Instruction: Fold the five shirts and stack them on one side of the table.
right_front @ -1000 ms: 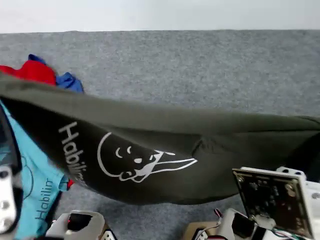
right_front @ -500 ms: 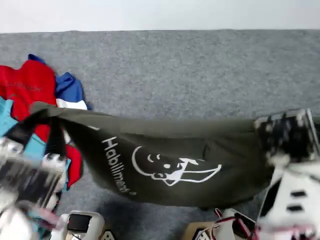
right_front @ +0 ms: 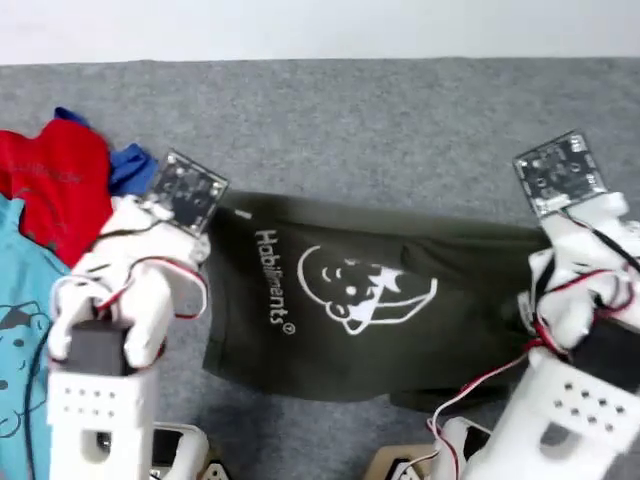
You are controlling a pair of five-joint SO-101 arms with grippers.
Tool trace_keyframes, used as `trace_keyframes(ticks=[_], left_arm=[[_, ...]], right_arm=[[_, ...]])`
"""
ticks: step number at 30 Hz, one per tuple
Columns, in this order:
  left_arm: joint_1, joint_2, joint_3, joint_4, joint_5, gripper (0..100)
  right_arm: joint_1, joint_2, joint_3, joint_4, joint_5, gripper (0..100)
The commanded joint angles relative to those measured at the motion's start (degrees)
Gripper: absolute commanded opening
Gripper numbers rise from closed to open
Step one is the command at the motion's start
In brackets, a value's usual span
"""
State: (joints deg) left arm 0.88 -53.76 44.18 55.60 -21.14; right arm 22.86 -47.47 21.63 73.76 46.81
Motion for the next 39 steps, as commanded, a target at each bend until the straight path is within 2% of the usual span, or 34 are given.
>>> trace_keyframes(ticks=[1,6,9,16,20,27,35,39], left_arm=[[-0.62,4.04,4.44,-11.6,-2.11,0],[-1.49,16.79,3.47,-23.3,-2.11,0],[-1.58,25.76,-0.66,-26.99,-2.11,0],[-1.67,44.66,-17.54,-27.16,-2.11,0],[-2.46,55.12,-28.7,-27.16,-2.02,0],[-4.57,71.82,-48.31,-26.9,-2.02,0],[-4.48,82.64,-61.93,-26.64,-2.02,0],[-3.43,83.78,-64.66,-19.34,-2.29,0]], right_arm=[[-2.68,-0.48,6.77,-10.07,0.44,1.0],[-4.62,2.95,12.57,-20.35,0.44,1.0],[-4.53,8.48,11.43,-24.13,0.44,1.0],[-4.88,24.57,-1.23,-27.82,0.26,0.9],[-5.05,36.97,-13.8,-27.74,-2.99,0.9],[-9.1,57.45,-37.89,-24.84,-4.4,0.9],[-12.35,75.21,-60.13,-17.45,-5.71,0.9],[-12.62,80.04,-66.64,-12.18,-5.71,0.9]])
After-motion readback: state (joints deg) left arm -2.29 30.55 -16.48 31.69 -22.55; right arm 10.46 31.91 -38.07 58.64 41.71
